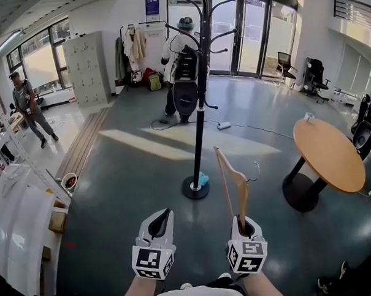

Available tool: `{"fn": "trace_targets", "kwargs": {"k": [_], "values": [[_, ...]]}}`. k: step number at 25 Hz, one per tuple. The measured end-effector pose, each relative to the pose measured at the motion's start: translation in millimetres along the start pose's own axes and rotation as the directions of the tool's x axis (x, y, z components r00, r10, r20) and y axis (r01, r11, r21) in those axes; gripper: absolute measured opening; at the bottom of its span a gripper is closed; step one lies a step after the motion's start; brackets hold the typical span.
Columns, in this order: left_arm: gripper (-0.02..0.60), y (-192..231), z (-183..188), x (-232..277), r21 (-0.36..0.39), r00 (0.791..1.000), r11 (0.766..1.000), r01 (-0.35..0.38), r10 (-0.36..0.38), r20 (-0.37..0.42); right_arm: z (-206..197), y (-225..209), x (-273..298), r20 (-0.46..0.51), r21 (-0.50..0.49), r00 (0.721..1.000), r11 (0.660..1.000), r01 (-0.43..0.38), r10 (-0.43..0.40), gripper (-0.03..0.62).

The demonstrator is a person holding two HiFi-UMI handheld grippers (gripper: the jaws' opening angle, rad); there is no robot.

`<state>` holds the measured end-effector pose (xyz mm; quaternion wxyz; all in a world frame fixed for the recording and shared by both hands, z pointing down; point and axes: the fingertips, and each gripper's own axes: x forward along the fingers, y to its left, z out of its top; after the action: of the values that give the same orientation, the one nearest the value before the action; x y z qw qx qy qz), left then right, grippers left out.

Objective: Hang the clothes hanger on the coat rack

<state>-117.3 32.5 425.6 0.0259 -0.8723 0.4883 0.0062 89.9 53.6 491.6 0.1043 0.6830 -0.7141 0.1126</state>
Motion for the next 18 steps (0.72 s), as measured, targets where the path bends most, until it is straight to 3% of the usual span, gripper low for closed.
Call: {"fn": "trace_targets", "kwargs": {"k": [8, 18], "values": [[0.0, 17.7, -14.5, -7.4, -0.025, 1.0, 1.0, -0.011, 0.01, -0.029, -9.8, 2.0, 4.6, -0.038, 0.019, 0.999, 1.0, 0.024, -0.023, 0.055], [0.0, 37.7, -34.3, 33.3, -0.036, 0.997, 0.999, -0.04, 0.038, -0.061, -9.3, -21.2, 53.5, -0.069, 0.038, 0.997, 0.999, 0.03, -0.027, 0.055]]}}
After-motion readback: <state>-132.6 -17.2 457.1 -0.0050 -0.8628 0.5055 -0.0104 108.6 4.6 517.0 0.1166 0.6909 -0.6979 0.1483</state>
